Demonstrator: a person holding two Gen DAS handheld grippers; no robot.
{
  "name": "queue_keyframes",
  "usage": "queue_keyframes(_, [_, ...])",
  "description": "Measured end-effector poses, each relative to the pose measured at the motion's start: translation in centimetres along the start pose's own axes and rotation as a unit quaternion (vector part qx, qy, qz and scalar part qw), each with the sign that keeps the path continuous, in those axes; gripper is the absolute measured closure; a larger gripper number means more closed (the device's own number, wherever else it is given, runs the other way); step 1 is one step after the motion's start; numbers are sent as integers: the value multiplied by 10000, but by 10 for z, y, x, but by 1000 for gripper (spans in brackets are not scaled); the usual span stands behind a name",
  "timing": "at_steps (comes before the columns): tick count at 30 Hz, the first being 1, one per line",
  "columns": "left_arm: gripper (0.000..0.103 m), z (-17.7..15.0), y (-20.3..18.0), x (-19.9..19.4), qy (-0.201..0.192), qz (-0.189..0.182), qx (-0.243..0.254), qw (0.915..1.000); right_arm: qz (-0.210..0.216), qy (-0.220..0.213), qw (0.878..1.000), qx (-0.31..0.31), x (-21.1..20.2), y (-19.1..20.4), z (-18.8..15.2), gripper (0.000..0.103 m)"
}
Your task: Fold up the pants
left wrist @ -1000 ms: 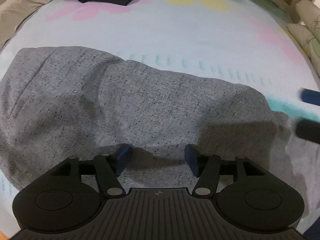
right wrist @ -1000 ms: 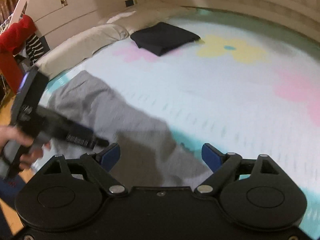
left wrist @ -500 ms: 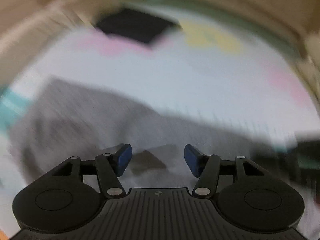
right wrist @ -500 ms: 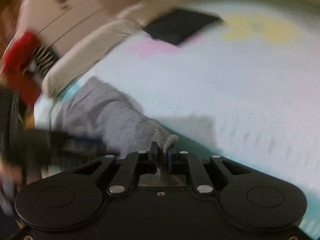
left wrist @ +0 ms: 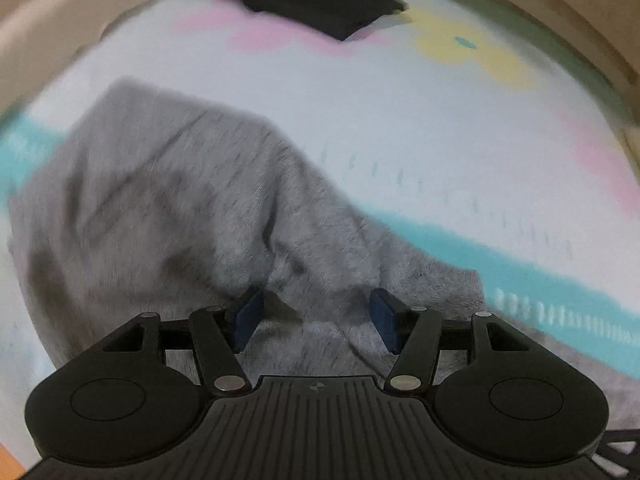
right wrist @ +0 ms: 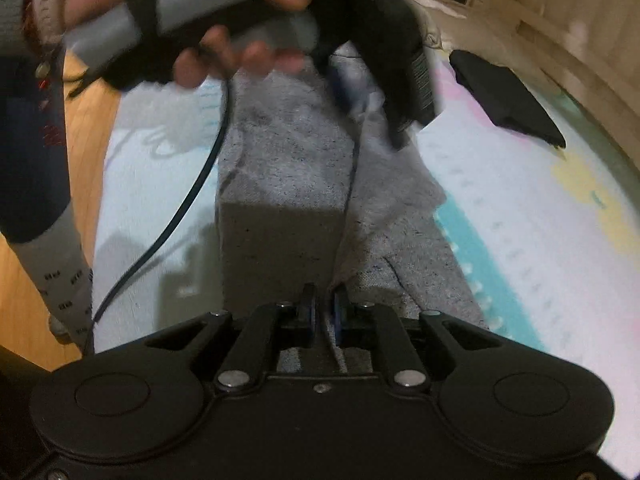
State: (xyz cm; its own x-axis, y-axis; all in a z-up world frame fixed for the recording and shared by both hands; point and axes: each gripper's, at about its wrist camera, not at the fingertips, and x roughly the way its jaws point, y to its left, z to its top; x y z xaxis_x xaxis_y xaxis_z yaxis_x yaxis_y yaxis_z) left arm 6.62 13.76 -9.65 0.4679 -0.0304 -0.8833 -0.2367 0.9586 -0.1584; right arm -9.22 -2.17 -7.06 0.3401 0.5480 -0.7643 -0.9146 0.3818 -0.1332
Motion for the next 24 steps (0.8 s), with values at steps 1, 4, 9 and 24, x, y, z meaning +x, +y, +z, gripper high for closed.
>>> queue_keyframes(1, [45,0,0,-1,-12,-3,16,10000,71,-21,9998,189,-4,-6,2,85])
queue_keyframes(4, [46,-1,-2,-6,-39,40,57,10000,253,-330,9933,1077,-20,-36,11,75])
queue_keyframes(9, [46,1,2,-2,-10,-22,-49,10000,562,-711,9694,2281,-23,-83,31,49])
queue_keyframes(24, [46,-16,19,-26,-38,-233,-272,9994,1292,-83,9182,3745,63,-140,44,87])
